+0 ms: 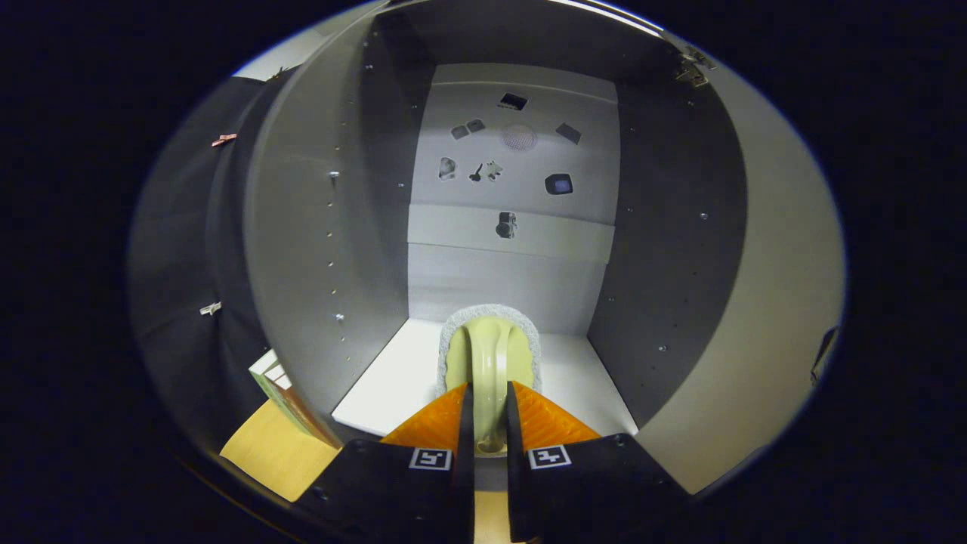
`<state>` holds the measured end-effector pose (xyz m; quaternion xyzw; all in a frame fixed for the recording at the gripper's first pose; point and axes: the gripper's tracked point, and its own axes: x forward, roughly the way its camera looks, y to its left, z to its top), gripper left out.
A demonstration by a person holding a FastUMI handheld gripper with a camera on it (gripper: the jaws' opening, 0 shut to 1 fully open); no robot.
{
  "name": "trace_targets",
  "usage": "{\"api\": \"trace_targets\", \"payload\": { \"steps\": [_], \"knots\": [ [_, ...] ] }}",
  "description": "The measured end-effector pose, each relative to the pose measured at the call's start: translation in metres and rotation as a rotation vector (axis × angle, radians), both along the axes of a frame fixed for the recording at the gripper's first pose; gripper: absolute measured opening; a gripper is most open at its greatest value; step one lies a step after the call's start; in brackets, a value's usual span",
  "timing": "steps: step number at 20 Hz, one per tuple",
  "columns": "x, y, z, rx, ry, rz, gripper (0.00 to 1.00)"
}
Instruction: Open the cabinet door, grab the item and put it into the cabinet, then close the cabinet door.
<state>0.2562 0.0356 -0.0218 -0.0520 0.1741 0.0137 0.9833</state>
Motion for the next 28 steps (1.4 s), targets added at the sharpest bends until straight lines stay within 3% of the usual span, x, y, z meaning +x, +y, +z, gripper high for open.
{"api": "trace_targets", "payload": {
  "steps": [10,22,25,28],
  "knots": [
    [0.07,-0.001,-0.04,0.067,0.112,-0.012,0.22],
    [0.085,-0.017,-0.059,0.069,0.138,-0.021,0.29],
    [0.083,-0.009,-0.042,0.091,0.083,0.001,0.29],
    [0.064,0.004,0.007,0.117,-0.037,0.044,0.28]
  ]
}}
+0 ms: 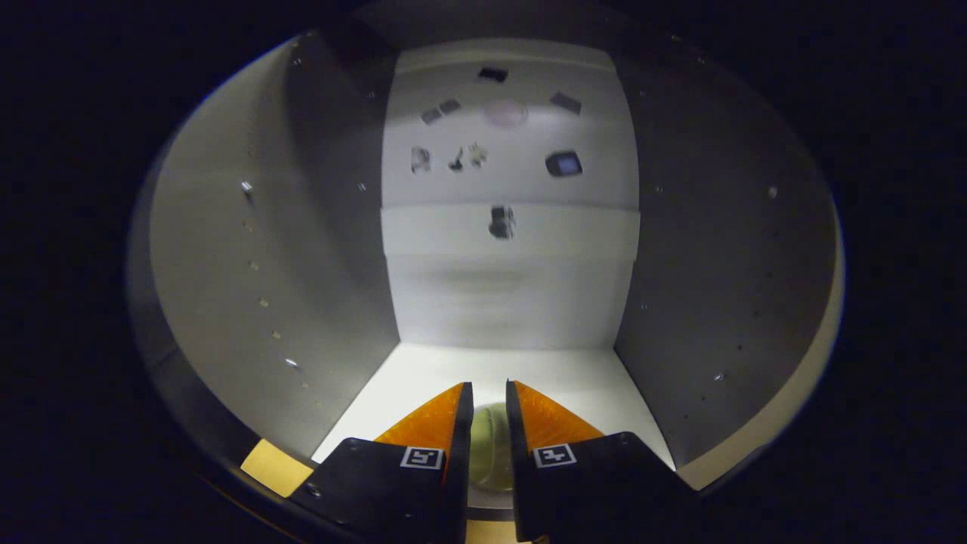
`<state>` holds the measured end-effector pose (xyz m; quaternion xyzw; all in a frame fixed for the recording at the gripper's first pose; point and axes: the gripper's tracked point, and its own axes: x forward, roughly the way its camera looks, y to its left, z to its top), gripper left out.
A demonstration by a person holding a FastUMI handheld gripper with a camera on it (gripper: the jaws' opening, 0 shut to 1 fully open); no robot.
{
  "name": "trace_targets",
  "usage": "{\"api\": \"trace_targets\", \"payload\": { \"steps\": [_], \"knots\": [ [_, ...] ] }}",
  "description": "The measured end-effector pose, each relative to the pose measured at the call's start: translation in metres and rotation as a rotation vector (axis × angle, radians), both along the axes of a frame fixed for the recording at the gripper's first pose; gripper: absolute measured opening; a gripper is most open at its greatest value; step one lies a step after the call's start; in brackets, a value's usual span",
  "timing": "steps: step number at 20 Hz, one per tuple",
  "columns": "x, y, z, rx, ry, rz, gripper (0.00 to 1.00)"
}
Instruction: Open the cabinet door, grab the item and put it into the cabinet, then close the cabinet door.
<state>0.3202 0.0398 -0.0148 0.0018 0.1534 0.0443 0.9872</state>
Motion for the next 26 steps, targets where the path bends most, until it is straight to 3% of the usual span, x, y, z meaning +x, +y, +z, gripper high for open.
{"api": "trace_targets", "payload": {
  "steps": [6,9,12,15,18,22,26],
  "knots": [
    [-0.077,0.002,0.069,-0.079,-0.137,0.003,0.29],
    [-0.134,0.019,0.099,-0.067,-0.199,0.046,0.3],
    [-0.199,0.033,0.125,-0.063,-0.259,0.107,0.47],
    [-0.259,0.021,0.141,-0.103,-0.294,0.092,0.68],
    [-0.308,0.009,0.157,-0.075,-0.35,0.102,0.81],
    [-0.364,-0.028,0.153,-0.007,-0.318,0.107,0.97],
    [-0.419,-0.073,0.155,0.07,-0.272,0.151,0.97]
  ]
}}
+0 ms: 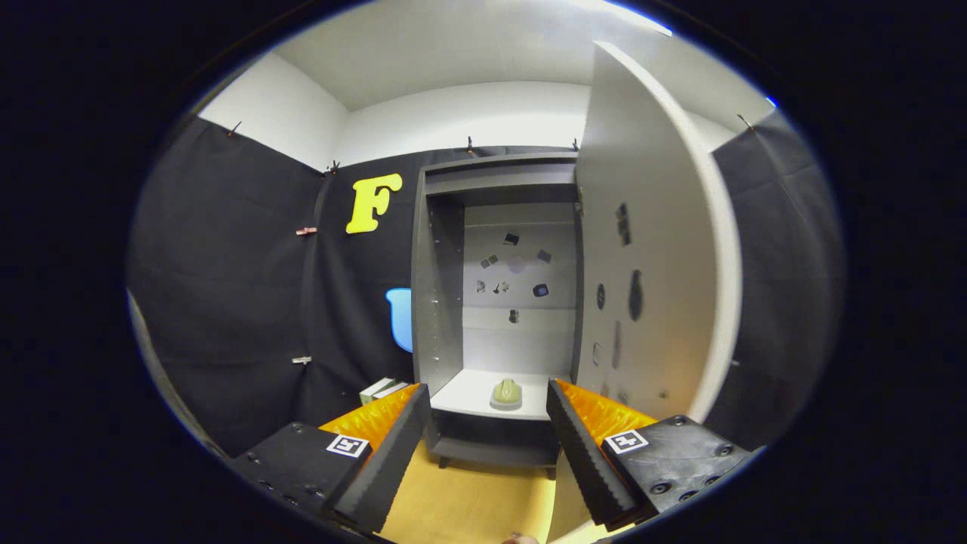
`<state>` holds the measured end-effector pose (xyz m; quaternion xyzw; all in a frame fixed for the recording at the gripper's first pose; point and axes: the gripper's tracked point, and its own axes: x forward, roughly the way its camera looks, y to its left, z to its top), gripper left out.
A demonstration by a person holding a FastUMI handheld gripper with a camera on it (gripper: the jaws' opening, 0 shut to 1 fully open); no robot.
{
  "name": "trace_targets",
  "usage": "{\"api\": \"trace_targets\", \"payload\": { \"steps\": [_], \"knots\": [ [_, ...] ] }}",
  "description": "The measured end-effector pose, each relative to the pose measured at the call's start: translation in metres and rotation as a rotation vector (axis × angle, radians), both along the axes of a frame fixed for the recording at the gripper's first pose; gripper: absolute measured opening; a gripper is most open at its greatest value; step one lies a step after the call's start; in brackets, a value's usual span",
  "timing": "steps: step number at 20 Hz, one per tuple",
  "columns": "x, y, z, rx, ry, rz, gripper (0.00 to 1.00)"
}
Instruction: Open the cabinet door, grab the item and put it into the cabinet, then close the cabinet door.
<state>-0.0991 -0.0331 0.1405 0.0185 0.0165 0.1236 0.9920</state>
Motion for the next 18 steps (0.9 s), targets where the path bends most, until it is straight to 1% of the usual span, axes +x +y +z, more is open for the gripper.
{"api": "trace_targets", "payload": {
  "steps": [2,5,6,8,10,14,16,18],
  "knots": [
    [-0.027,-0.027,0.008,0.037,0.001,0.024,0.97],
    [-0.066,-0.055,0.011,0.124,0.031,0.099,0.98],
    [-0.074,-0.067,0.012,0.149,0.036,0.116,0.97],
    [-0.078,-0.1,0.008,0.174,0.049,0.112,0.97],
    [-0.073,-0.132,0.002,0.19,0.043,0.093,0.97],
    [-0.038,-0.179,-0.031,0.17,0.064,0.05,0.98],
    [-0.019,-0.186,-0.049,0.145,0.084,0.068,0.98],
    [0.003,-0.174,-0.057,0.141,0.103,0.111,0.98]
  ]
}}
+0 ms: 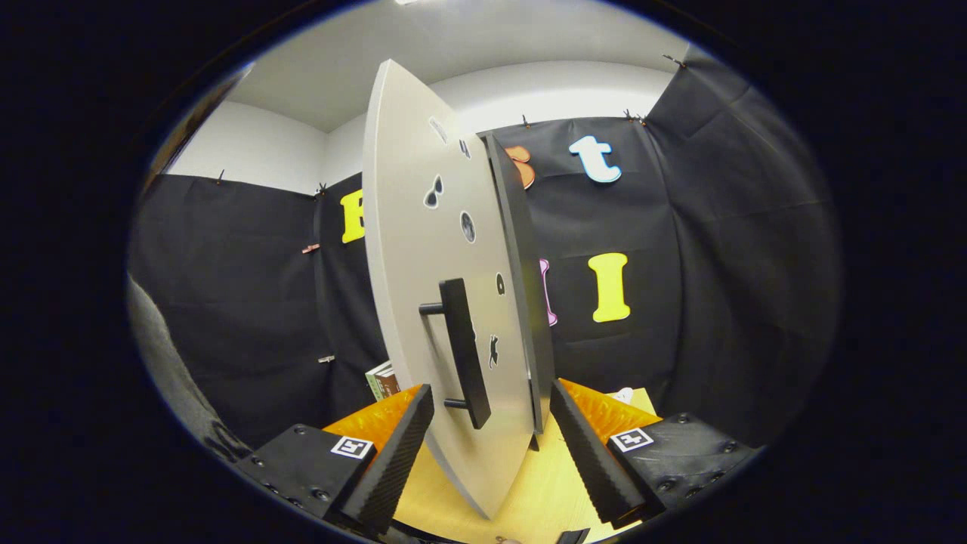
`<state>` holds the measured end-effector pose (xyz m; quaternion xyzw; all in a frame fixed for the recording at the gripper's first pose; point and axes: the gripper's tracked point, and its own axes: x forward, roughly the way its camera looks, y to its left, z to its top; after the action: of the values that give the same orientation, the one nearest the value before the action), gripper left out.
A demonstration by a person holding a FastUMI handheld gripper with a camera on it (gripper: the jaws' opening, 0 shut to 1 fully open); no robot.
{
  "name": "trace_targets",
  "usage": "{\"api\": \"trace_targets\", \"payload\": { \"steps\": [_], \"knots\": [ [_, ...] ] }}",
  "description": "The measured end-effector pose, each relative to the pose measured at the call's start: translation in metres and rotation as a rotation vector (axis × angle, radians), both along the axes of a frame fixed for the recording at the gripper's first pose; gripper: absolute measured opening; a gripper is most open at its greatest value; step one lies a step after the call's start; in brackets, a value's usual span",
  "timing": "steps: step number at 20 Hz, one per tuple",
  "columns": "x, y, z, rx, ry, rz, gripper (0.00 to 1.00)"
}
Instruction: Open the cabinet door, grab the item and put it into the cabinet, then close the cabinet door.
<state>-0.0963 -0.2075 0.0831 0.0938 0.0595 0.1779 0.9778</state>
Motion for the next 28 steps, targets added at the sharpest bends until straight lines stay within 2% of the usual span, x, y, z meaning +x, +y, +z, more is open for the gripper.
{"api": "trace_targets", "payload": {
  "steps": [2,11,15,22,28],
  "knots": [
    [0.006,0.0,-0.007,0.006,0.016,0.055,0.98],
    [0.017,0.019,-0.015,0.007,0.033,0.133,0.98],
    [0.021,0.043,-0.018,-0.064,0.014,0.1,0.98],
    [0.027,0.104,-0.024,-0.043,0.032,0.042,0.98],
    [0.053,0.176,-0.029,-0.079,-0.001,-0.008,0.98]
  ]
}}
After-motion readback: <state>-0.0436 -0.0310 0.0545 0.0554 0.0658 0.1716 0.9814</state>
